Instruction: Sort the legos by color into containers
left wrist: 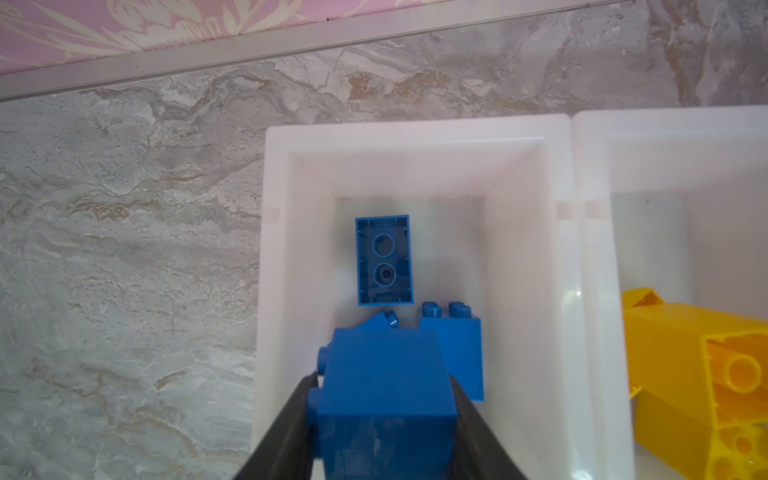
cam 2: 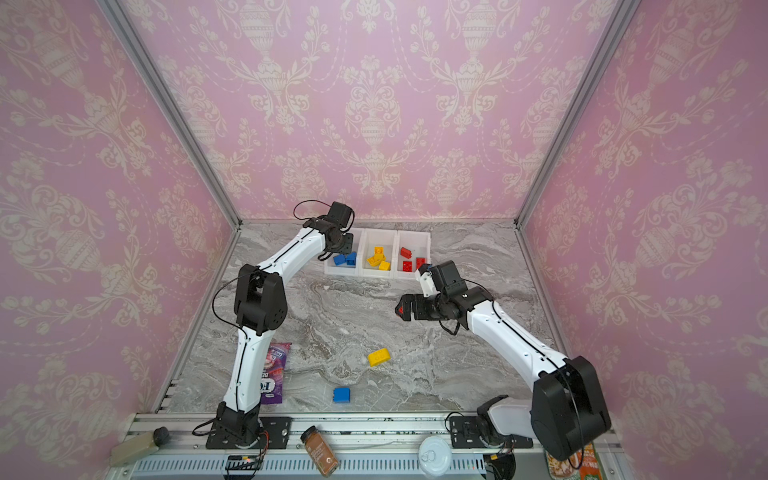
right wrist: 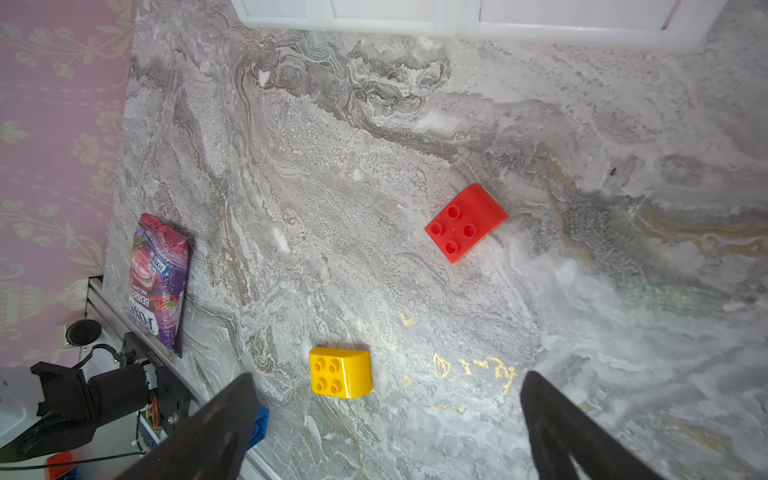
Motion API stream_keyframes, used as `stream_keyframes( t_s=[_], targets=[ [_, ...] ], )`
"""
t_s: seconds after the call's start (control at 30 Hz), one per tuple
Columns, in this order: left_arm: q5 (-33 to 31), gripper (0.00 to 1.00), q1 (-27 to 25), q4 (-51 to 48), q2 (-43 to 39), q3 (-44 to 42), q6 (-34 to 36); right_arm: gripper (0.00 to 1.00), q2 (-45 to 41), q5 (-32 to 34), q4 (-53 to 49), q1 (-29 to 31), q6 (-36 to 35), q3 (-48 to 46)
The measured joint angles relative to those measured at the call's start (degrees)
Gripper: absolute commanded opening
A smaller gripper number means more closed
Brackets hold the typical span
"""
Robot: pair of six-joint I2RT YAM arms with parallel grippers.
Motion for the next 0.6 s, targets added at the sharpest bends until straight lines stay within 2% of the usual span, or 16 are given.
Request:
stream_keyframes(
  t_s=[0.2, 0.27, 0.53, 0.6],
  targets=[
    [0.00, 0.60, 0.33, -0.61, 0.63, 2.19, 0.63, 1.00, 5.38, 4.72, -2.38, 2.80, 0.04, 4.28],
    [0.02, 0.63, 0.33, -0.68, 0.63, 2.23, 0.79, 1.00, 7.48, 6.32, -3.08, 3.63, 0.33, 5.66],
    [0.13, 0.68, 0.33, -0.81, 0.59, 2.10, 0.92, 1.00, 14.19, 11.91, -5.53, 5.38, 4.20, 10.29],
    [0.59, 0.70, 0.33, 0.20, -0.61, -0.28, 0.83, 1.00, 15.47, 13.55, -5.73, 5.62, 6.43, 11.10]
  ],
)
